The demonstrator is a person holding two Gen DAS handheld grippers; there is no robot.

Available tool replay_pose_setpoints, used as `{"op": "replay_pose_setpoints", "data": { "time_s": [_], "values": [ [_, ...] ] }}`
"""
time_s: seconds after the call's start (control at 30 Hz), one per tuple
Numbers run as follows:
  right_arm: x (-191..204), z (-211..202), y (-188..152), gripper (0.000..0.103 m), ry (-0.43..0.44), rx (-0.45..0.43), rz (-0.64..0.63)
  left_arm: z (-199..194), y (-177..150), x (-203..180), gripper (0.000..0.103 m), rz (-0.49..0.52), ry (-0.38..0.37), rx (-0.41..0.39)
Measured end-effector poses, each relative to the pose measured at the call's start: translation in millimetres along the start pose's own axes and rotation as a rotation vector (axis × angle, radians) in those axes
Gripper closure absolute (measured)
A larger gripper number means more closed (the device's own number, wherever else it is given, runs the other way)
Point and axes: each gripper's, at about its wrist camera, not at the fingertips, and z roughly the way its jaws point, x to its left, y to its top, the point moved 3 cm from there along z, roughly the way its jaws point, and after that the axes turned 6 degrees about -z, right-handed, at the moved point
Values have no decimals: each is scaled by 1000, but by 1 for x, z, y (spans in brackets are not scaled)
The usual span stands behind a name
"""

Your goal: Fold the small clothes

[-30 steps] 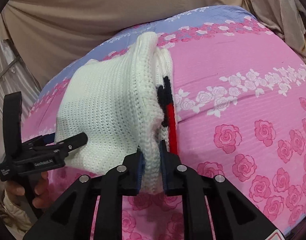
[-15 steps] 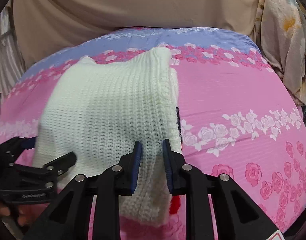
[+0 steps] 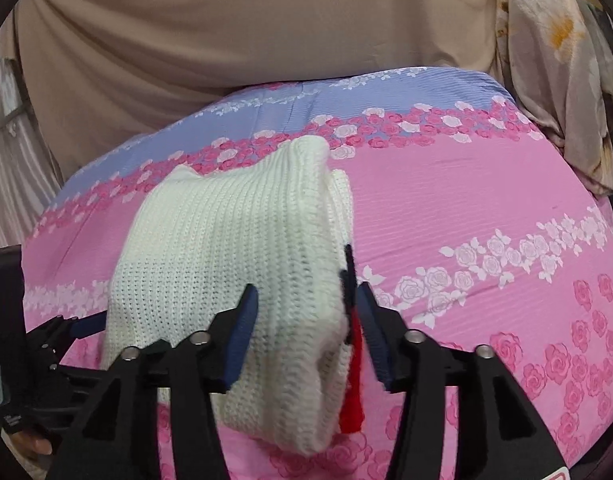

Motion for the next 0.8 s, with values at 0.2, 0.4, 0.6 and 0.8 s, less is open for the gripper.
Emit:
{"op": "replay_pose_setpoints", "data": {
  "time_s": [0.2,0.4,0.6,0.8],
  "values": [
    [-11,15,-22,39,82,96,82,-10,19,8,6,-95,-125,13],
    [-11,30,-17,34,108,114,109,-3,26,22,6,-172,-164,45],
    [-17,49,-10,27,150,132,129,6,28,37,6,-199,-152,51],
    [-20,71,-15,24,238,169,215,32,28,34,5,-208,-207,123]
  ]
}}
